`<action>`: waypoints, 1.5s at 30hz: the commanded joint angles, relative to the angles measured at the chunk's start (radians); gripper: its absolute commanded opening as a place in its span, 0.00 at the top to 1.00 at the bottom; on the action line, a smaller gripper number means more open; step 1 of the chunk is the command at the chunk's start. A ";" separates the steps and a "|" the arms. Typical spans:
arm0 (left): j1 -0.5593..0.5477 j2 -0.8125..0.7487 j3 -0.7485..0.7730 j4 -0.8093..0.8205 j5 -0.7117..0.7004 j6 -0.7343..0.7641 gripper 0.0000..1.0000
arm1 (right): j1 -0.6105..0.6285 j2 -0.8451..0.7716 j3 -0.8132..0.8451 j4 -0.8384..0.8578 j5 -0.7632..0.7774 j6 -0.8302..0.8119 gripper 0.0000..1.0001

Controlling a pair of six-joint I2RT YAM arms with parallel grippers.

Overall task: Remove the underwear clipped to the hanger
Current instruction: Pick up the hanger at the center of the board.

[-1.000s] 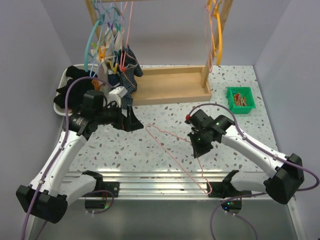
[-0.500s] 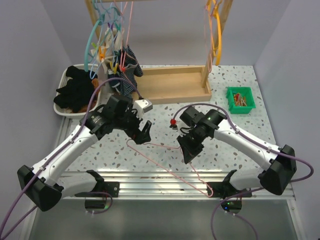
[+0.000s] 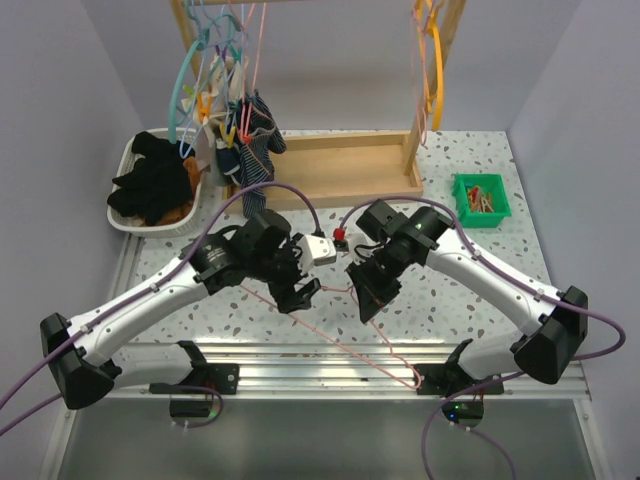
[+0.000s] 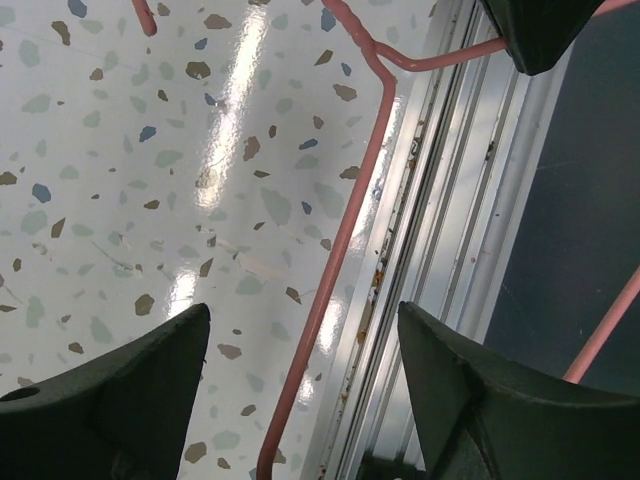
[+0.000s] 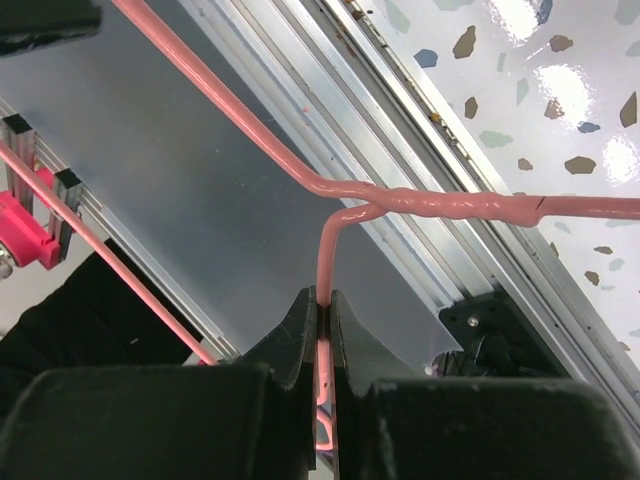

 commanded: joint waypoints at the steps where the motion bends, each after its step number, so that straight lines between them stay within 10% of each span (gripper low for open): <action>1: -0.011 0.011 0.022 -0.001 -0.022 0.039 0.23 | 0.007 -0.016 0.043 -0.031 -0.047 -0.022 1.00; 7: -0.017 0.035 0.031 0.002 -0.015 0.039 0.76 | 0.007 -0.019 0.057 -0.041 -0.035 -0.021 1.00; 8: -0.017 0.035 0.033 0.000 -0.015 0.034 0.99 | 0.007 -0.017 0.058 -0.042 -0.032 -0.021 1.00; 10: -0.017 0.040 0.036 -0.003 -0.022 0.028 1.00 | 0.009 -0.016 0.065 -0.041 -0.007 -0.013 0.96; 13: -0.017 0.037 0.035 -0.013 -0.036 0.022 1.00 | 0.007 -0.026 0.065 -0.015 0.043 0.033 0.65; 15: -0.017 0.024 0.019 -0.021 -0.056 0.006 1.00 | 0.006 -0.051 0.062 0.031 0.138 0.100 0.23; 17: -0.018 0.003 0.001 -0.023 -0.074 -0.015 1.00 | 0.004 -0.075 0.036 0.103 0.203 0.149 0.03; 26: -0.017 -0.170 -0.044 -0.016 -0.206 -0.076 1.00 | -0.080 -0.307 -0.099 0.287 0.415 0.363 0.01; 39: -0.015 -0.356 0.111 -0.121 -0.018 -0.155 1.00 | -0.252 -0.445 -0.187 0.441 -0.323 0.070 0.01; 45: -0.015 -0.407 0.217 -0.236 0.027 -0.227 1.00 | -0.254 -0.500 -0.123 0.334 -0.297 -0.088 0.01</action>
